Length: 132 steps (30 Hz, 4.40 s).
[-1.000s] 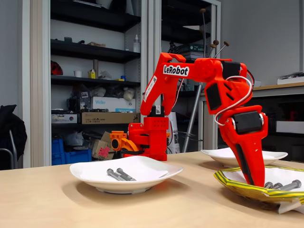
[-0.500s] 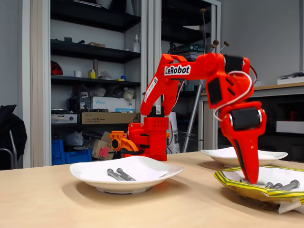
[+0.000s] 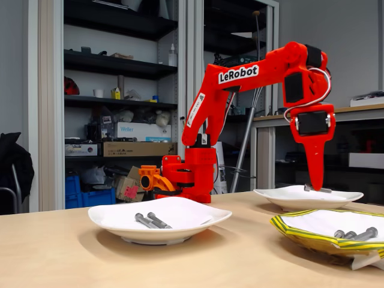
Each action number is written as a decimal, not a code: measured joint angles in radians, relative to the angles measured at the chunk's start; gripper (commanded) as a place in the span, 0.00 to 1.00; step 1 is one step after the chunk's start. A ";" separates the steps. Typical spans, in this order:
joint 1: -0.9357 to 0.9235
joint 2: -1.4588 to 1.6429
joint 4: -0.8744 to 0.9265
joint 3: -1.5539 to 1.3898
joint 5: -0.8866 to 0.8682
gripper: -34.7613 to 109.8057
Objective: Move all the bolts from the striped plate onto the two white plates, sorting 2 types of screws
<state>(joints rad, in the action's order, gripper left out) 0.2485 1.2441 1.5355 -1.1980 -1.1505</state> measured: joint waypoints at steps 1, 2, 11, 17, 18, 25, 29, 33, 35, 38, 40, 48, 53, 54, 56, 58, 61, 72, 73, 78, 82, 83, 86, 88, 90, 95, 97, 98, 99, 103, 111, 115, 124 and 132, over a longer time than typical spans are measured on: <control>0.029 0.038 0.000 -0.048 -0.060 0.24; 0.060 0.067 -0.011 -0.086 -0.120 0.24; 0.333 0.351 -0.141 -0.477 -0.629 0.25; 0.400 0.456 -0.247 -0.647 -0.810 0.39; 0.394 0.457 -0.265 -0.661 -0.807 0.40; 0.164 0.410 -0.382 -0.575 -0.446 0.37; -0.031 0.264 -0.515 -0.433 -0.014 0.35; -0.147 0.127 -0.624 -0.316 0.351 0.34; -0.179 0.074 -0.643 -0.267 0.500 0.35; -0.198 -0.002 -0.640 -0.215 0.686 0.34; -0.219 -0.021 -0.632 -0.206 0.761 0.34; -0.238 -0.095 -0.518 -0.118 0.890 0.33; -0.250 -0.129 -0.485 -0.081 0.908 0.33; -0.250 -0.150 -0.479 -0.069 0.914 0.32; -0.249 -0.172 -0.474 -0.055 0.917 0.32; -0.256 -0.199 -0.460 -0.018 0.917 0.32; -0.261 -0.267 -0.428 0.067 0.927 0.32; -0.270 -0.453 -0.268 0.368 0.934 0.29; -0.270 -0.460 -0.258 0.391 0.931 0.28; -0.272 -0.482 -0.250 0.428 0.922 0.24; -0.272 -0.483 -0.232 0.442 0.897 0.24; -0.272 -0.483 -0.222 0.448 0.887 0.24; -0.273 -0.483 -0.164 0.460 0.856 0.24; -0.272 -0.482 -0.144 0.460 0.822 0.24; -0.268 -0.465 -0.109 0.460 0.799 0.24; -0.256 -0.402 -0.041 0.459 0.746 0.24; -0.249 -0.377 -0.002 0.460 0.704 0.24; -0.238 -0.364 0.032 0.460 0.680 0.24; -0.222 -0.350 0.057 0.460 0.657 0.24; -0.140 -0.219 0.106 0.359 0.505 0.24; 0.115 0.107 -0.041 -0.133 0.005 0.24; 0.281 0.241 -0.166 -0.373 -0.301 0.24; 0.508 0.462 -0.310 -0.695 -0.769 0.34; 0.413 0.525 -0.477 -0.807 -0.653 0.37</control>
<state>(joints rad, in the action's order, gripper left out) 0.6611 1.7687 1.0584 -2.0049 -1.8040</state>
